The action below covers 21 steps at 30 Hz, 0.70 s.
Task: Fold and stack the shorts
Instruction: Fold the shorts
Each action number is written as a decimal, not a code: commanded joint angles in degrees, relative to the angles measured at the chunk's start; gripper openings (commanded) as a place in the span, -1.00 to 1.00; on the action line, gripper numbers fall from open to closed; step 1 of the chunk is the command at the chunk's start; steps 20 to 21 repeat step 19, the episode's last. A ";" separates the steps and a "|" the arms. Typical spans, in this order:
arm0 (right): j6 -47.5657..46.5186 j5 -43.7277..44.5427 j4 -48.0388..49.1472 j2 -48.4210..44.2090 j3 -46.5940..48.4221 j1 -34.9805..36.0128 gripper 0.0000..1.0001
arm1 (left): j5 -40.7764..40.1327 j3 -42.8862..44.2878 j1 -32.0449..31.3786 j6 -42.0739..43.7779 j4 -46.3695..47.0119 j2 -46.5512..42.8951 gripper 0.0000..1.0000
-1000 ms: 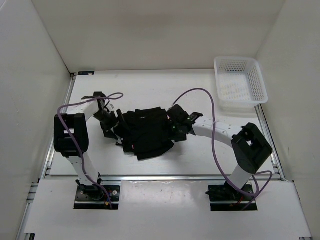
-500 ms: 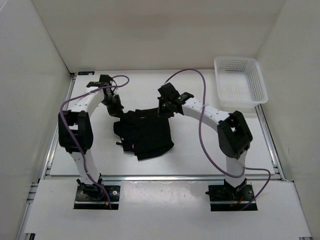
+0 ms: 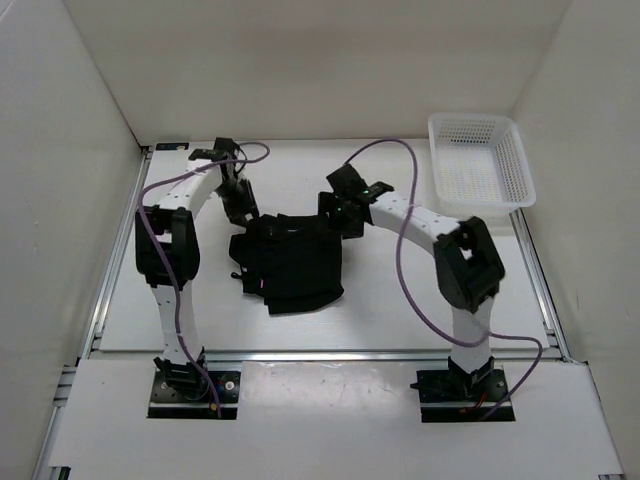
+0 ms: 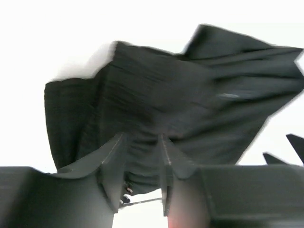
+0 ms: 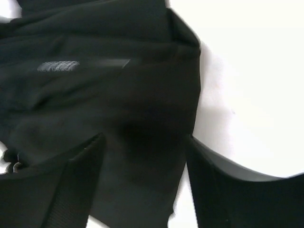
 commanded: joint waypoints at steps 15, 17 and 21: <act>1.25 34.07 -22.95 -54.09 -20.86 -5.46 0.78 | -10.93 -8.36 -1.86 1.60 -1.99 -54.29 1.00; 0.91 36.19 -23.68 -59.10 -24.90 -5.46 0.73 | -11.54 -11.28 -1.86 1.07 -0.14 -60.18 1.00; 2.56 37.33 -23.68 -63.24 -27.28 -5.98 0.76 | -12.15 -14.27 -1.86 1.06 0.39 -62.82 1.00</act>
